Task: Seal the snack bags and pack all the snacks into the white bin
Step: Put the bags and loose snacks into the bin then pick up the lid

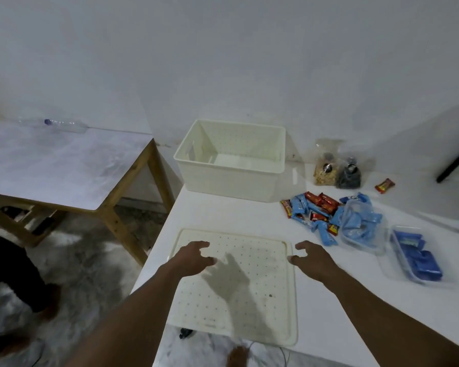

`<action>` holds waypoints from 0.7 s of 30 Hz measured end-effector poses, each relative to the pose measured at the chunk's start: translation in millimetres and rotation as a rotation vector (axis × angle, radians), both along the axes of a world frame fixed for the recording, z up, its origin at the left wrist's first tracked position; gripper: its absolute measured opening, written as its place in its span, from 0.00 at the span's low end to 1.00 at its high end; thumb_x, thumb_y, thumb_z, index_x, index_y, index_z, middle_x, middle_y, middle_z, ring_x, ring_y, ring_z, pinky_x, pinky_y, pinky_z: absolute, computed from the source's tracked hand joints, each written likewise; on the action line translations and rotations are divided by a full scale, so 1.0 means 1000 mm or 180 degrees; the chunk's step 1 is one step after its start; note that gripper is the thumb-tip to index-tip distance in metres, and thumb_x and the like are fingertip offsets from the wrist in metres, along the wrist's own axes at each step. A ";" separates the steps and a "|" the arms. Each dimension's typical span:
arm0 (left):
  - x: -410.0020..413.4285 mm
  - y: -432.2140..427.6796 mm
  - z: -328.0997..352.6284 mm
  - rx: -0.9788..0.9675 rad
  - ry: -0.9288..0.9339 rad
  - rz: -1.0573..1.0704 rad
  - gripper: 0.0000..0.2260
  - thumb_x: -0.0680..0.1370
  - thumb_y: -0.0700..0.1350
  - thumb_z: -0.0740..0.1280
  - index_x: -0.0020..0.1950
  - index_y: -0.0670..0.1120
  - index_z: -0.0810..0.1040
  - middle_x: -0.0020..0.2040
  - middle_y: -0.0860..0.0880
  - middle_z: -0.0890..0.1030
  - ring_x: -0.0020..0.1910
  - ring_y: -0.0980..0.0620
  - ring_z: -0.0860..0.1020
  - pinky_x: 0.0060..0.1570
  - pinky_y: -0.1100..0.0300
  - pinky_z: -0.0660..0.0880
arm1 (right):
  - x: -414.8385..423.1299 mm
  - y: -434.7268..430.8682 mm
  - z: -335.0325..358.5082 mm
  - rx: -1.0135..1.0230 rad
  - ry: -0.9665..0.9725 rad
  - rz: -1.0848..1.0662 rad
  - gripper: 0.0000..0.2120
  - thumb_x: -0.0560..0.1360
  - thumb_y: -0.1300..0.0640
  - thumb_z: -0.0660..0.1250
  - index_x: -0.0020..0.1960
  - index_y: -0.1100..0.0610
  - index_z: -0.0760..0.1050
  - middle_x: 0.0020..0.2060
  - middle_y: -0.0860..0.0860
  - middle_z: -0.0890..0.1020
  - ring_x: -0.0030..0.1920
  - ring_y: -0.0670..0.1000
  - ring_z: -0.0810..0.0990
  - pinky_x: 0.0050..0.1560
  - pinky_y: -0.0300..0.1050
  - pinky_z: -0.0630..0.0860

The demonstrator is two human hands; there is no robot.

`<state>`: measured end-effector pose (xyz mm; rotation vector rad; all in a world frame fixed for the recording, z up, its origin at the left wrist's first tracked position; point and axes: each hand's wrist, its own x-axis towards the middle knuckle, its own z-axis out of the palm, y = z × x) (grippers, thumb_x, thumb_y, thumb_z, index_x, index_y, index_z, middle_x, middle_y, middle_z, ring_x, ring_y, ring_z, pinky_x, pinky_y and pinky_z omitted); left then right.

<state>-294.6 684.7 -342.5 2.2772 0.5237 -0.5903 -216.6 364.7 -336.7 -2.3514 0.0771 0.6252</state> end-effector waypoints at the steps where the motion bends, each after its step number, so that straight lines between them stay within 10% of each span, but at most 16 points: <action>1: 0.003 -0.004 0.004 -0.0067 0.0041 -0.0068 0.30 0.74 0.57 0.73 0.73 0.51 0.71 0.72 0.46 0.74 0.68 0.46 0.74 0.67 0.53 0.72 | 0.004 -0.001 0.003 0.0025 -0.0004 -0.0004 0.24 0.73 0.49 0.72 0.66 0.55 0.73 0.67 0.56 0.74 0.64 0.54 0.74 0.56 0.43 0.71; 11: 0.178 -0.094 0.078 -0.0695 -0.0623 -0.0911 0.23 0.74 0.53 0.74 0.67 0.50 0.78 0.57 0.46 0.84 0.56 0.51 0.81 0.58 0.60 0.76 | 0.114 -0.063 0.069 0.0078 -0.0595 -0.0528 0.17 0.74 0.56 0.70 0.62 0.56 0.76 0.54 0.52 0.77 0.57 0.53 0.77 0.49 0.41 0.69; 21: 0.301 -0.179 0.031 -0.0672 -0.0834 -0.1198 0.21 0.73 0.55 0.73 0.66 0.60 0.76 0.71 0.53 0.74 0.67 0.54 0.72 0.60 0.63 0.65 | 0.211 -0.141 0.026 0.0181 -0.0609 -0.0810 0.10 0.72 0.58 0.74 0.52 0.51 0.79 0.52 0.52 0.81 0.50 0.51 0.78 0.47 0.40 0.68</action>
